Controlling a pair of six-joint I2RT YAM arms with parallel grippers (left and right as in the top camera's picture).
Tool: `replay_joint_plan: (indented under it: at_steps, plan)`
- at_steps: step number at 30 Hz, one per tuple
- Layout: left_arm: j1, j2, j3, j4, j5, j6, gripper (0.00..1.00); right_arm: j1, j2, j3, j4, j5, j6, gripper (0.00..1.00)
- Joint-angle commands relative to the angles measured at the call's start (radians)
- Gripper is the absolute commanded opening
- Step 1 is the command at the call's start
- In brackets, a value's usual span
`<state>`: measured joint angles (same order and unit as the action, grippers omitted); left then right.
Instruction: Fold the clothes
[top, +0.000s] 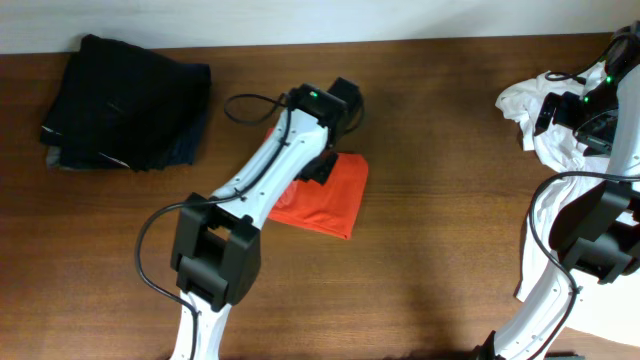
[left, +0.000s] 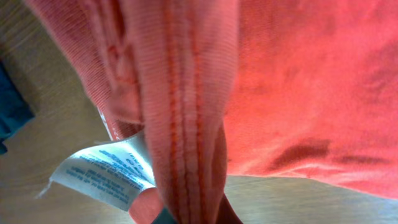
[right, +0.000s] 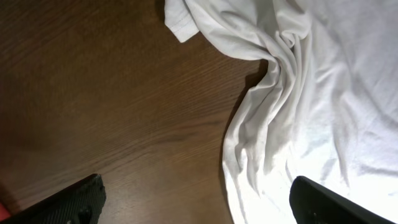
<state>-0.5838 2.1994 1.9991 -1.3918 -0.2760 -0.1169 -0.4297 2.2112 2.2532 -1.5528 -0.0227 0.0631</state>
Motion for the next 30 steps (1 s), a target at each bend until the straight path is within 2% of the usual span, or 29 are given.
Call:
replay_joint_plan:
  at_steps: [1, 8, 9, 10, 11, 12, 14, 15, 16, 17, 19, 20, 22, 23, 26, 28, 29, 30]
  plan:
    - [-0.055, -0.004, 0.018, -0.005, 0.013, -0.003, 0.01, -0.003, -0.006, 0.003, -0.003, 0.012, -0.003, 0.98]
    - [-0.081, -0.002, 0.012, 0.074, 0.267, -0.003, 0.01, -0.003, -0.006, 0.003, -0.003, 0.012, -0.003, 0.98]
    - [-0.086, -0.002, 0.011, 0.079, 0.283, -0.003, 0.14, -0.003, -0.006, 0.003, -0.003, 0.012, -0.003, 0.98]
    - [-0.088, -0.002, 0.011, 0.079, 0.323, -0.002, 0.31, -0.003, -0.006, 0.003, -0.003, 0.012, -0.003, 0.98]
    - [-0.088, -0.002, 0.011, 0.076, 0.375, -0.001, 0.64, -0.003, -0.006, 0.003, -0.003, 0.012, -0.003, 0.98]
    - [-0.088, -0.002, 0.012, 0.074, 0.404, 0.016, 0.76, -0.003, -0.006, 0.003, -0.003, 0.012, -0.003, 0.98]
    - [-0.075, -0.003, 0.097, 0.054, 0.429, 0.065, 0.86, -0.003, -0.006, 0.003, -0.003, 0.012, -0.003, 0.98]
    - [-0.058, -0.003, 0.181, 0.036, 0.414, 0.065, 0.86, -0.003, -0.006, 0.003, -0.003, 0.012, -0.003, 0.98]
    - [-0.036, -0.003, 0.236, 0.018, 0.377, 0.064, 0.68, -0.003, -0.006, 0.003, -0.003, 0.012, -0.003, 0.98]
    - [0.005, -0.003, 0.284, -0.010, 0.326, 0.029, 0.22, -0.003, -0.006, 0.003, -0.003, 0.012, -0.003, 0.98]
    - [0.121, -0.003, 0.327, -0.034, 0.321, -0.039, 0.20, -0.003, -0.006, 0.003, -0.003, 0.012, -0.003, 0.98]
    - [0.223, -0.003, 0.327, -0.019, 0.432, -0.063, 0.21, -0.003, -0.006, 0.003, -0.003, 0.012, -0.003, 0.98]
    - [0.314, -0.002, 0.326, -0.009, 0.569, -0.063, 0.22, -0.003, -0.006, 0.003, -0.003, 0.012, -0.003, 0.98]
    - [0.377, -0.002, 0.326, -0.007, 0.589, -0.062, 0.03, -0.003, -0.006, 0.003, -0.003, 0.012, -0.003, 0.98]
    - [0.504, -0.002, 0.326, -0.023, 0.584, -0.061, 0.01, -0.003, -0.006, 0.003, 0.113, 0.006, -0.002, 0.98]
    - [0.564, -0.002, 0.326, -0.023, 0.563, -0.061, 0.01, -0.003, -0.006, 0.003, 0.053, -0.214, -0.003, 0.98]
    - [0.592, -0.002, 0.323, -0.023, 0.504, -0.062, 0.11, -0.001, -0.006, 0.003, 0.029, -0.403, -0.023, 0.98]
    - [0.607, -0.002, 0.320, -0.026, 0.464, -0.062, 0.15, 0.031, -0.005, -0.010, -0.008, -0.572, -0.116, 0.98]
